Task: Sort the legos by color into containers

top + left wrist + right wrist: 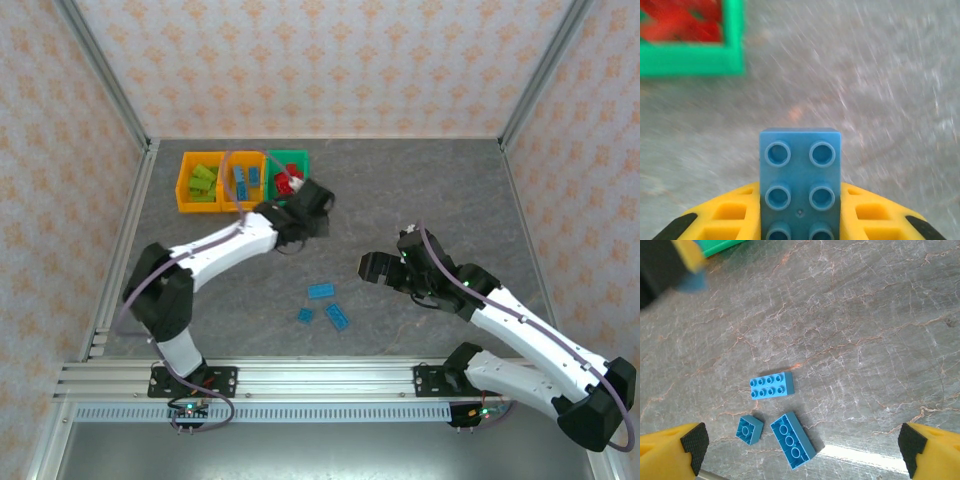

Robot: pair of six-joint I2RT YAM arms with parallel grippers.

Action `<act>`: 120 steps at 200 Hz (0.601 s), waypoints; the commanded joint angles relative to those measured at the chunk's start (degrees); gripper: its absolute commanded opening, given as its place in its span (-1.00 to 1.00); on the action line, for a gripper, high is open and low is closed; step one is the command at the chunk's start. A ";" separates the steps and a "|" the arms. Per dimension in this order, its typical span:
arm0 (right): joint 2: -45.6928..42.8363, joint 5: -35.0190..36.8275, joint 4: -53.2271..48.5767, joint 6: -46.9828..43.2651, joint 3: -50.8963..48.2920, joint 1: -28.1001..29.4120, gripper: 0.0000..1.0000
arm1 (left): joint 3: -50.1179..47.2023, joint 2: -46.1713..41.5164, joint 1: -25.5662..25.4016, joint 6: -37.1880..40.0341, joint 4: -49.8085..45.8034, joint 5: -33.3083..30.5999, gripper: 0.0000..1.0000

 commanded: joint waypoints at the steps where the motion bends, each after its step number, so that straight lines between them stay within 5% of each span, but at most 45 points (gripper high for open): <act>1: -0.44 0.45 0.41 -0.75 -0.37 0.01 0.98 | 1.89 -0.78 7.28 5.98 -4.66 -3.59 -0.51; 32: -0.55 0.85 0.08 -0.51 -0.70 0.01 0.98 | 8.10 4.18 18.80 10.31 -5.99 -4.54 -0.51; 68: -0.70 0.49 -0.90 -0.63 -0.66 0.05 0.98 | 21.23 16.60 26.09 15.63 -9.78 -4.55 -0.48; 120: -1.22 1.67 -2.00 -0.63 0.06 0.01 0.98 | 33.25 23.38 27.84 18.31 -14.17 0.61 0.13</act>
